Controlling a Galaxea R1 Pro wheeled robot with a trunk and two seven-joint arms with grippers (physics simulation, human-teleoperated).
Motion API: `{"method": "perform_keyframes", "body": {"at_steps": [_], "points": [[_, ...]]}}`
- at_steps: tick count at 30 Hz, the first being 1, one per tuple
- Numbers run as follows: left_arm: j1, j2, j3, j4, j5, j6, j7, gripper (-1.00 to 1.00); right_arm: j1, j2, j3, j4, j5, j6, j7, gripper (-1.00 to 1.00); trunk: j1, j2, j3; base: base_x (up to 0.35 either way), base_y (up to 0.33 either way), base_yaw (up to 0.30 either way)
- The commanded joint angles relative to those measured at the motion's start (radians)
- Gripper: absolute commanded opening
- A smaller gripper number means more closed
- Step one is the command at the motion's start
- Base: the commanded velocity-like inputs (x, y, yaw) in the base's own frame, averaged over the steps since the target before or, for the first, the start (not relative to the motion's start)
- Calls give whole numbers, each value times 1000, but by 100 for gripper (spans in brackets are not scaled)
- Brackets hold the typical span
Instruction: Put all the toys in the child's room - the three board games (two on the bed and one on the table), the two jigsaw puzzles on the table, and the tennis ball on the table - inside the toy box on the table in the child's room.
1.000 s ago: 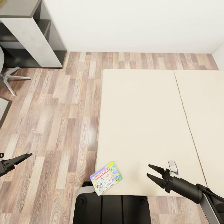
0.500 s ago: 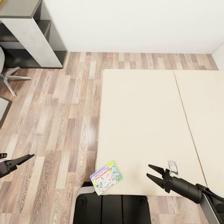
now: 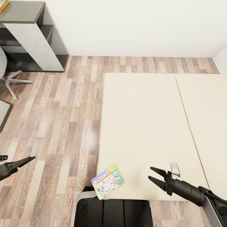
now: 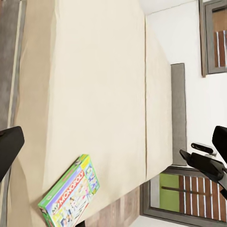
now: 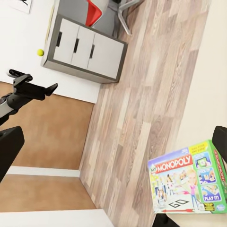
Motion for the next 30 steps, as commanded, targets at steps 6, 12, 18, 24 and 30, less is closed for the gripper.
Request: {"method": "perform_keyframes", "body": {"at_steps": [6,12,18,24,30], "points": [[0,0,-2,0,0,11,-4,100,0,0,1,0,-4,8,2,100,1,-1,9,0,0,0],[0,0,-3,0,0,11,-4,100,0,0,2,0,-4,8,2,100,1,-1,19,0,0,0],[0,-3,-4,0,0,11,-4,100,0,1,3,0,-4,8,1,100,1,-1,28,0,0,0],[0,-7,-4,0,-5,11,-3,100,0,1,3,0,-5,8,1,100,1,-1,38,0,0,0],[0,-14,-23,0,-12,11,3,100,0,2,1,4,-8,7,-34,100,1,-1,48,0,0,0]]}}
